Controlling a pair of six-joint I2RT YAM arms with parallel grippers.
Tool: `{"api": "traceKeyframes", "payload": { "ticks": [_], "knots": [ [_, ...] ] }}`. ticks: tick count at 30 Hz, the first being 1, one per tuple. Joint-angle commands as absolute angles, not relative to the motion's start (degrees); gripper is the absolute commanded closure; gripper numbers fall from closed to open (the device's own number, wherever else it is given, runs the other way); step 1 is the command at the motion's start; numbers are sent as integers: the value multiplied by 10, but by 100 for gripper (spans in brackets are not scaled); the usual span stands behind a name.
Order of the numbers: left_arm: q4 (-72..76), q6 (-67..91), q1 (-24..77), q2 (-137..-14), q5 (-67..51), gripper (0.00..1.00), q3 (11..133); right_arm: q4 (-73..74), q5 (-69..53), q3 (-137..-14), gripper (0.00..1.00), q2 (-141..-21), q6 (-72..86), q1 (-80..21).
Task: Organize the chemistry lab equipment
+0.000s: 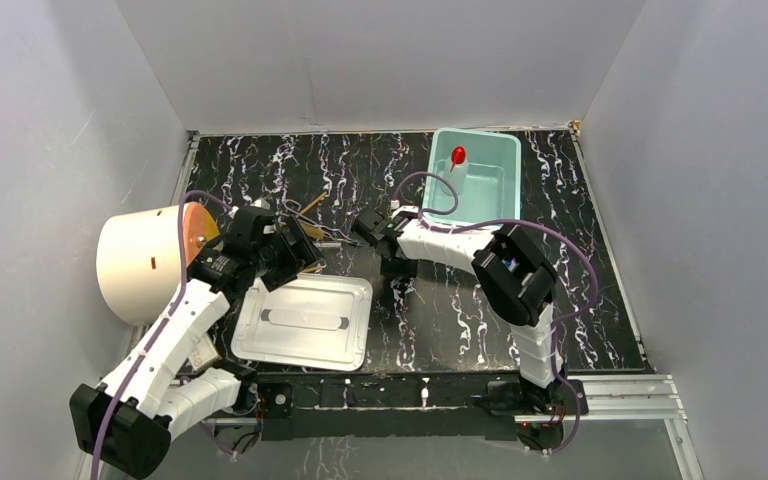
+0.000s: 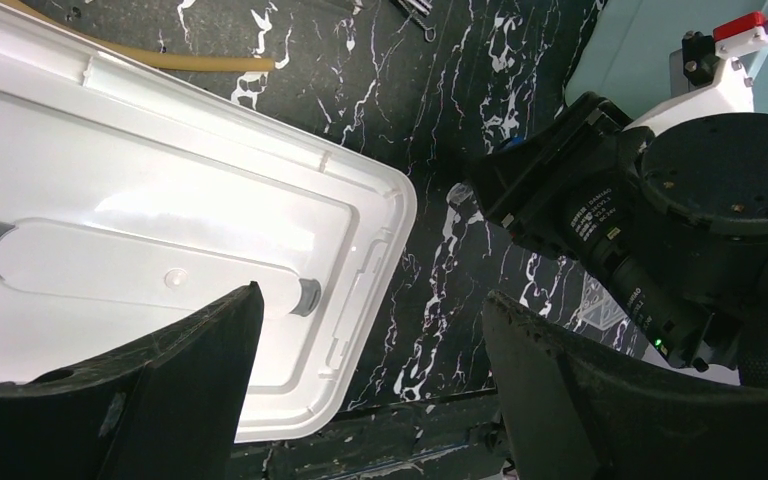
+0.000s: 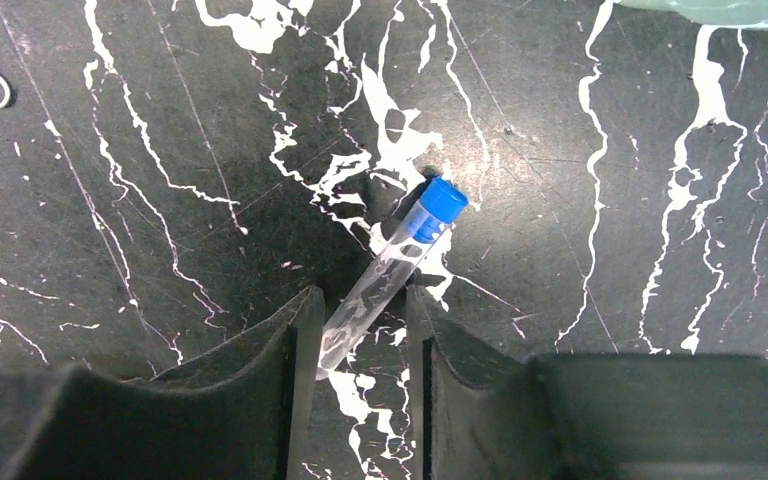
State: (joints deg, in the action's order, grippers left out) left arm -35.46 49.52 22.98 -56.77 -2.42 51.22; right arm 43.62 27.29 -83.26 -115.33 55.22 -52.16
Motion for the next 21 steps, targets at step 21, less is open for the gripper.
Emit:
{"api": "traceKeyframes", "payload": {
  "ticks": [21],
  "knots": [
    [-321,514,227,-565,-85,20,480,333,240,-799,81,-1101,409,-542]
  ]
}}
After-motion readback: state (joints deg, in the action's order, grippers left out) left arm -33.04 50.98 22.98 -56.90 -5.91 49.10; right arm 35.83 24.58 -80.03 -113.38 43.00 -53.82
